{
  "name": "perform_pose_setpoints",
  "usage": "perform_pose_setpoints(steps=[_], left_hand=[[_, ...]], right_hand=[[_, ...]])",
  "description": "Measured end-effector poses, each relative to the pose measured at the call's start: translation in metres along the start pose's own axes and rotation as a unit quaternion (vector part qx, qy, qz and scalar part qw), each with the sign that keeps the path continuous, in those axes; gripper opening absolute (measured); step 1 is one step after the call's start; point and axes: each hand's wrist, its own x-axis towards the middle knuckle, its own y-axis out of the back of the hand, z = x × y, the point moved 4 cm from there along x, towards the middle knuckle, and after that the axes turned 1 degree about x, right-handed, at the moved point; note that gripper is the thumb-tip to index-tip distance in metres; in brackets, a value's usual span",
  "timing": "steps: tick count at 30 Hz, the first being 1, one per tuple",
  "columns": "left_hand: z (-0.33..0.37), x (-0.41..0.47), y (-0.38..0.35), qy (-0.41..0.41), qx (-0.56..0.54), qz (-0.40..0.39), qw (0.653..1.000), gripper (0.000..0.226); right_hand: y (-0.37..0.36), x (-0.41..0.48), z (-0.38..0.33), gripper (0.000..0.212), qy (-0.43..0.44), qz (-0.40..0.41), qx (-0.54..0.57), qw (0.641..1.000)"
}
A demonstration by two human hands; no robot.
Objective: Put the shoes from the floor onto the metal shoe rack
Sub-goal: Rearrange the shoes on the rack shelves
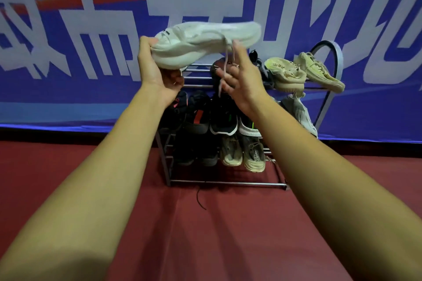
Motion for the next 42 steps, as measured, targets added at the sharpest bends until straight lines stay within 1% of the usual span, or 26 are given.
perform_pose_setpoints(steps=[2, 3, 5, 8, 9, 11, 13, 14, 16, 18, 20, 21, 22, 24, 25, 26, 27, 29, 30, 32, 35, 39, 42], left_hand=[[-0.007, 0.001, 0.01, 0.024, -0.002, 0.002, 1.0, 0.026], [-0.013, 0.001, 0.015, 0.038, -0.007, 0.007, 0.999, 0.029], [-0.022, 0.0, 0.02, 0.058, -0.025, 0.013, 0.998, 0.036], [-0.025, 0.0, 0.02, 0.063, -0.027, 0.01, 0.998, 0.046], [-0.027, 0.0, 0.019, 0.065, -0.032, 0.008, 0.997, 0.051], [-0.029, 0.0, 0.015, 0.065, -0.075, -0.003, 0.995, 0.061], [-0.034, -0.001, 0.007, 0.062, -0.103, -0.018, 0.993, 0.069], [-0.038, 0.0, 0.002, 0.062, -0.086, -0.022, 0.994, 0.07], [-0.048, 0.0, -0.009, 0.072, -0.03, -0.025, 0.997, 0.071], [-0.063, -0.001, -0.014, 0.09, 0.007, -0.011, 0.996, 0.085], [-0.072, 0.001, -0.014, 0.099, 0.011, 0.0, 0.995, 0.081], [-0.076, 0.002, -0.012, 0.101, 0.013, 0.004, 0.995, 0.08], [-0.077, 0.004, -0.011, 0.102, 0.013, 0.01, 0.995, 0.084], [-0.077, 0.012, -0.009, 0.089, 0.01, 0.024, 0.996, 0.092], [-0.076, 0.015, -0.009, 0.084, 0.008, 0.028, 0.996, 0.092], [-0.075, 0.02, -0.01, 0.082, 0.001, 0.028, 0.996, 0.089], [-0.072, 0.024, -0.011, 0.077, -0.009, 0.016, 0.997, 0.083], [-0.068, 0.026, -0.015, 0.069, -0.018, -0.014, 0.997, 0.071], [-0.068, 0.027, -0.017, 0.066, -0.019, -0.032, 0.997, 0.07], [-0.07, 0.027, -0.019, 0.072, -0.009, -0.049, 0.996, 0.067], [-0.07, 0.025, -0.022, 0.065, 0.004, -0.037, 0.997, 0.051], [-0.071, 0.024, -0.025, 0.055, 0.053, -0.043, 0.996, 0.048], [-0.071, 0.023, -0.019, 0.058, 0.122, 0.0, 0.991, 0.043]], right_hand=[[0.009, 0.001, -0.006, 0.039, -0.001, 0.039, 0.076, 0.996], [0.014, 0.002, -0.006, 0.039, -0.011, 0.059, 0.092, 0.994], [0.021, 0.002, 0.001, 0.037, -0.044, 0.083, 0.099, 0.991], [0.027, 0.002, 0.011, 0.038, -0.096, 0.099, 0.129, 0.982], [0.029, 0.002, 0.013, 0.036, -0.107, 0.106, 0.142, 0.978], [0.031, 0.004, 0.017, 0.026, -0.119, 0.12, 0.171, 0.971], [0.031, 0.006, 0.02, 0.023, -0.121, 0.132, 0.199, 0.963], [0.031, 0.006, 0.02, 0.023, -0.113, 0.138, 0.197, 0.964], [0.031, 0.006, 0.021, 0.02, -0.095, 0.136, 0.159, 0.973], [0.03, 0.004, 0.024, 0.016, -0.091, 0.101, 0.114, 0.984], [0.031, 0.002, 0.03, 0.016, -0.091, 0.068, 0.074, 0.991], [0.033, 0.001, 0.033, 0.018, -0.09, 0.056, 0.053, 0.993], [0.035, 0.0, 0.035, 0.024, -0.092, 0.045, 0.034, 0.994], [0.042, 0.0, 0.036, 0.043, -0.101, 0.03, 0.008, 0.994], [0.047, 0.002, 0.035, 0.048, -0.101, 0.031, 0.007, 0.994], [0.052, 0.003, 0.032, 0.047, -0.098, 0.033, 0.011, 0.995], [0.057, 0.005, 0.03, 0.042, -0.095, 0.035, 0.014, 0.995], [0.063, 0.006, 0.027, 0.025, -0.093, 0.02, 0.005, 0.995], [0.065, 0.008, 0.027, 0.018, -0.094, 0.005, 0.004, 0.996], [0.066, 0.008, 0.029, 0.016, -0.095, -0.013, 0.022, 0.995], [0.061, 0.008, 0.029, 0.015, -0.086, -0.024, 0.069, 0.994], [0.05, 0.01, 0.034, 0.014, -0.065, 0.0, 0.053, 0.996], [0.036, 0.009, 0.042, 0.013, -0.062, 0.026, 0.043, 0.997]])
